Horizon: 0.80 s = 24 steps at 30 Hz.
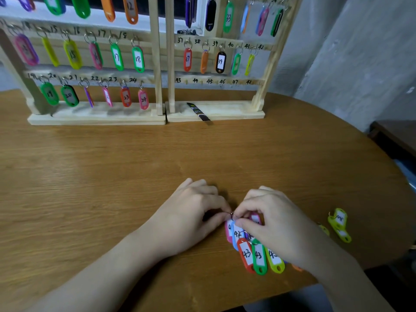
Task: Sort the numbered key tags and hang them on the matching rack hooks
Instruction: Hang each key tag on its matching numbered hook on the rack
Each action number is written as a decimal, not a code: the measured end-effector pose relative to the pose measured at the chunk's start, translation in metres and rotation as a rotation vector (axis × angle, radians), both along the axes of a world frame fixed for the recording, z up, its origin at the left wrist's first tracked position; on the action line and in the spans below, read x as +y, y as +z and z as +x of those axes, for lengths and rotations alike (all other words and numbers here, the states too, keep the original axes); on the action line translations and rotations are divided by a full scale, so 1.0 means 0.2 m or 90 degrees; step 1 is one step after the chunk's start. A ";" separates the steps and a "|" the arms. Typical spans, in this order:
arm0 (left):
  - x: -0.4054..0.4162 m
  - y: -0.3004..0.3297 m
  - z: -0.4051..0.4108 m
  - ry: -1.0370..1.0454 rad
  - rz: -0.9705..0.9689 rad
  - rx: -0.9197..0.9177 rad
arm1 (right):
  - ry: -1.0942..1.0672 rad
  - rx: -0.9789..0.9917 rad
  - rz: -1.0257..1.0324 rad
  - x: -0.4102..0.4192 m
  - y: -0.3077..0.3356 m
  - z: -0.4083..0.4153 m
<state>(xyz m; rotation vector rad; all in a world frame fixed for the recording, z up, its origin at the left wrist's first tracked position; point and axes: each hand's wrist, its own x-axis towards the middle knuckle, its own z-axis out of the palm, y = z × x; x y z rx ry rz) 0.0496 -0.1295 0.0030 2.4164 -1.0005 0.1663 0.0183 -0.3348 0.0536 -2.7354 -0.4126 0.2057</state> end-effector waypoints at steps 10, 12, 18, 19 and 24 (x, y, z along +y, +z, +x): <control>-0.01 0.00 -0.01 0.012 -0.001 0.000 | -0.074 -0.102 0.114 -0.04 0.00 0.04; -0.02 0.00 -0.01 0.015 -0.015 0.016 | -0.100 -0.121 0.149 -0.04 0.01 0.05; -0.02 -0.02 0.01 0.031 -0.043 0.044 | -0.161 -0.135 0.228 -0.02 0.03 0.05; -0.02 -0.02 0.01 0.035 -0.046 0.045 | -0.167 -0.131 0.225 -0.02 0.04 0.05; -0.03 -0.01 0.01 0.046 -0.083 0.101 | -0.185 -0.128 0.212 -0.05 0.05 0.05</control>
